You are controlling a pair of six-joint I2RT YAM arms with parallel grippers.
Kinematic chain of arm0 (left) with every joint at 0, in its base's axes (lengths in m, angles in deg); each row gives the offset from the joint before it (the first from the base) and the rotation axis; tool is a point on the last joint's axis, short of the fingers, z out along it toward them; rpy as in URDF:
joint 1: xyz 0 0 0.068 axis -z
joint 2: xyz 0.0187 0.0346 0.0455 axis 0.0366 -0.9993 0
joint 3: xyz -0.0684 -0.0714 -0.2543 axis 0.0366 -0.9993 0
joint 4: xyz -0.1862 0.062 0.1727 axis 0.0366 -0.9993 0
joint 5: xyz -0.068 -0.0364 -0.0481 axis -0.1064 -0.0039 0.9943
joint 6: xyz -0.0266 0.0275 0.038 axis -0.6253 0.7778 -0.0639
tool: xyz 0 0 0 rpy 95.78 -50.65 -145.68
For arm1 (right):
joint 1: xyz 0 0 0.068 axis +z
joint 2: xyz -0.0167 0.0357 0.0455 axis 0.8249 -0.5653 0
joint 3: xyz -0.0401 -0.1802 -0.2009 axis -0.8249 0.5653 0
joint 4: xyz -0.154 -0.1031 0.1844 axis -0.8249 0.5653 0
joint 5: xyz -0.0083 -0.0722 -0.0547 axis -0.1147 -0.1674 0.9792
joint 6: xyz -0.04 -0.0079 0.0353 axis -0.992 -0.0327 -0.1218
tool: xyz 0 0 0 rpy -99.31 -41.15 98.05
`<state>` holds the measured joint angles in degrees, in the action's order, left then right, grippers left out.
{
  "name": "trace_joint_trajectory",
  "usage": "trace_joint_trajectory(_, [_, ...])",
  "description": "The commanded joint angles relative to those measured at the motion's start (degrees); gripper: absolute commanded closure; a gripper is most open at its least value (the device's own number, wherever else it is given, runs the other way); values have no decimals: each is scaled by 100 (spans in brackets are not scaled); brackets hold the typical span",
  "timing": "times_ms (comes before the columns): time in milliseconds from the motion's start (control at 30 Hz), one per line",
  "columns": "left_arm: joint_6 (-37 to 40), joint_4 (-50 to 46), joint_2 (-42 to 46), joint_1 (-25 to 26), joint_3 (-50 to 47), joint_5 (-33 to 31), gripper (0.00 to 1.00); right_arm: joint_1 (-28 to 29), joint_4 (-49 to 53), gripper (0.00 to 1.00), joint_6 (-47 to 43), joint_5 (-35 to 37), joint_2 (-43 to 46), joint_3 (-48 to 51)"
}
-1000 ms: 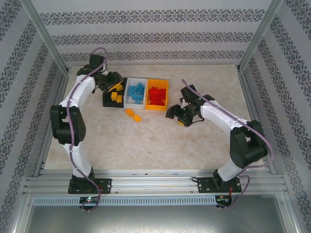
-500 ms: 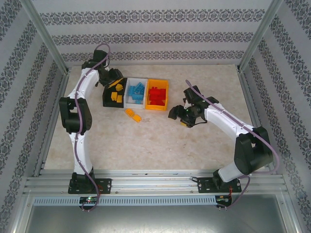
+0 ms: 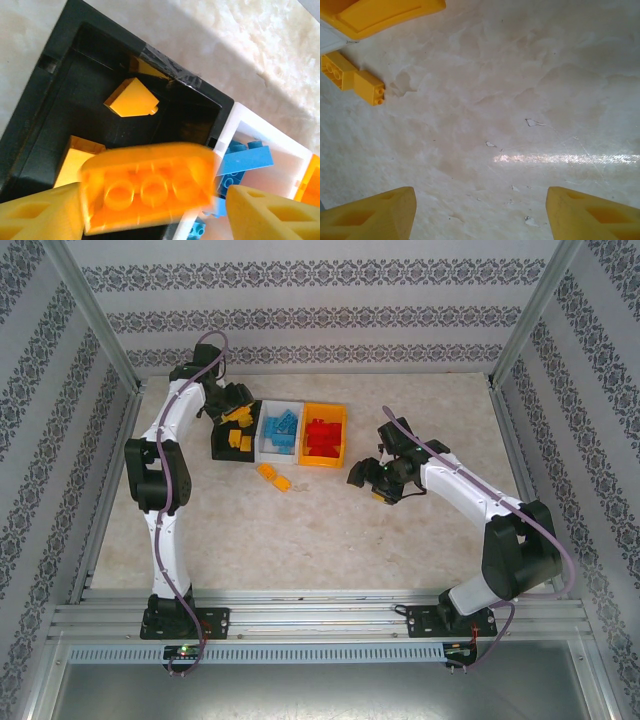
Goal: Sort the legos into containers by color
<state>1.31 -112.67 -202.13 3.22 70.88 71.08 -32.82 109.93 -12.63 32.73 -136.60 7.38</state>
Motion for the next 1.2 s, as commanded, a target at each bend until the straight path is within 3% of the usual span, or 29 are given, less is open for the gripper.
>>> trace_joint_trajectory(0, [150, -287, 5, -116, 153, -136, 24, 79, 89, 30, 98, 115, -8, -49])
trace_joint_trajectory(367, [349, -215, 652, -135, -412, -46, 22, 188, 60, 30, 27, 73, -159, -165])
trace_joint_trajectory(567, [373, 186, 1723, -137, -1803, 96, 22, 495, 63, 30, -373, 111, -498, -599])
trace_joint_trajectory(867, [337, 630, 3696, -140, -4606, 64, 21, 1423, 1011, 30, -1737, 455, -2249, -2845])
trace_joint_trajectory(1167, [110, 589, 5046, -261, -6058, 73, 19, 1974, 1983, 30, -2658, 1034, -4086, -5229])
